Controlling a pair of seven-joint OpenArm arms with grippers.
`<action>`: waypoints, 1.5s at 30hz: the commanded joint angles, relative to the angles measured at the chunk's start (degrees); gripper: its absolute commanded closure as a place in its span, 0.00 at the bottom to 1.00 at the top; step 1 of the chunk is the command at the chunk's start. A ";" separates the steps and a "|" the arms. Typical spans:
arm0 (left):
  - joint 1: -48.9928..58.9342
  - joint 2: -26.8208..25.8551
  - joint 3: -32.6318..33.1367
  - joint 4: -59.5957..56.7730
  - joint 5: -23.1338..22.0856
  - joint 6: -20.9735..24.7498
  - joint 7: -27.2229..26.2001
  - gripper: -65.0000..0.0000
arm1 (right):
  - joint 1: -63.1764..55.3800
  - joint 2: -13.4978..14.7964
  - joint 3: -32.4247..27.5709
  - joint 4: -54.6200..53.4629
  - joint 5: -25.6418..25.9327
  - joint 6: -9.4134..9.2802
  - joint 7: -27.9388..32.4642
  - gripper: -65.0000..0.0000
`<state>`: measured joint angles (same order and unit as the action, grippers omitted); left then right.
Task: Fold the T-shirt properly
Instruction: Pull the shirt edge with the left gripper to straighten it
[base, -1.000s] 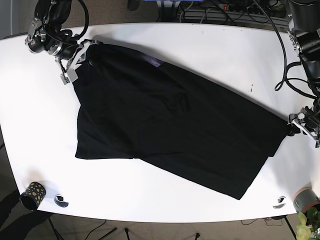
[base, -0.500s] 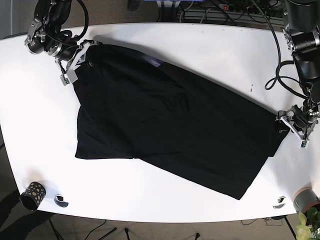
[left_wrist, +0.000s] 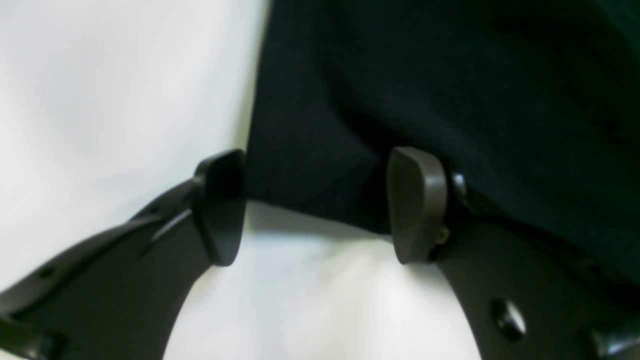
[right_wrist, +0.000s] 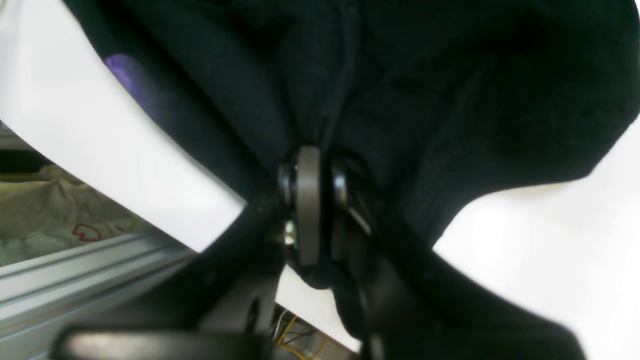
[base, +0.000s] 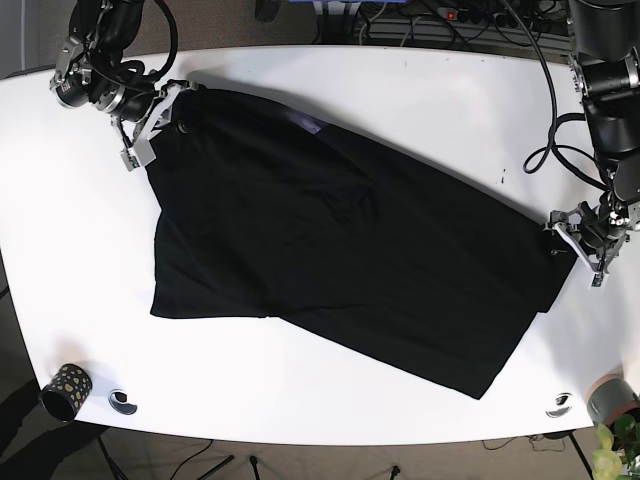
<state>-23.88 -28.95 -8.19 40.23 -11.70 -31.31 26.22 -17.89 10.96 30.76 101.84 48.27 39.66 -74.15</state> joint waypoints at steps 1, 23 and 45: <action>-1.13 -1.25 -0.21 -2.38 0.14 0.85 -1.12 0.39 | 0.35 0.69 0.31 0.97 1.09 0.34 0.87 1.00; 9.07 -3.45 -10.41 5.00 -0.12 0.67 1.96 0.99 | 1.23 0.07 0.23 1.06 0.74 0.34 0.87 1.00; 42.47 5.35 -35.20 45.62 0.23 -7.42 21.65 0.98 | 0.97 3.15 0.31 0.62 0.56 0.34 0.96 1.00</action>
<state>18.00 -22.22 -42.50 84.18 -11.68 -38.06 47.75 -17.26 12.38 30.44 101.80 48.25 39.68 -74.15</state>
